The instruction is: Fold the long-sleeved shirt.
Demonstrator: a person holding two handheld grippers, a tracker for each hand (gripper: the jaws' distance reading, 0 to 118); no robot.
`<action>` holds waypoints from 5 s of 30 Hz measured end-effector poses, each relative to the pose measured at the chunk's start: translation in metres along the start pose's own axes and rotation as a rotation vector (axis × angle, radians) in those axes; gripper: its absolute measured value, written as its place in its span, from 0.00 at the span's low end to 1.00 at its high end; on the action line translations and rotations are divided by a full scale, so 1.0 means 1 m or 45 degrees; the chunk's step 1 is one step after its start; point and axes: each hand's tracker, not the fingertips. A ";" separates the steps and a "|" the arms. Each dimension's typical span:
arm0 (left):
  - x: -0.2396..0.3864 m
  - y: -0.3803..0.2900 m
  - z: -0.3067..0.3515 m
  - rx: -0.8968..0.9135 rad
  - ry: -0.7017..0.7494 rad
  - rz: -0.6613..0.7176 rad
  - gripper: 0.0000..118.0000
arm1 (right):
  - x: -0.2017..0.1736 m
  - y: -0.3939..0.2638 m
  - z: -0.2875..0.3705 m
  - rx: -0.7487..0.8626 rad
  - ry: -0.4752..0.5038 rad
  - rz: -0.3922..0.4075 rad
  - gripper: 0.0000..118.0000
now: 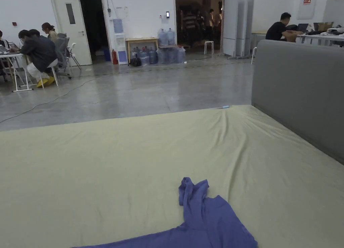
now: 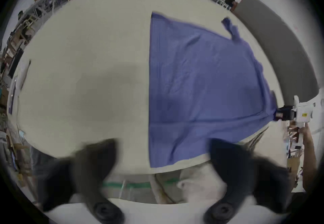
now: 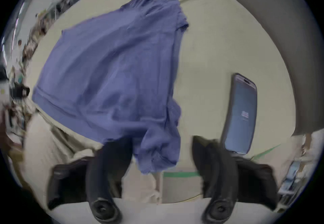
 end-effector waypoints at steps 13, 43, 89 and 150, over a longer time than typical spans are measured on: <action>0.067 0.037 0.013 0.212 0.023 -0.043 0.00 | -0.052 0.082 0.008 0.196 0.133 -0.077 0.36; 0.058 0.061 -0.012 0.125 -0.038 0.062 0.00 | -0.068 0.451 -0.152 0.233 0.082 -0.088 0.08; 0.046 0.139 -0.047 0.146 0.044 0.010 0.96 | -0.095 0.069 -0.019 0.197 0.202 -0.158 0.00; -0.004 0.011 -0.052 -0.232 0.195 -0.164 0.00 | -0.031 0.020 -0.044 -0.034 0.098 0.040 0.10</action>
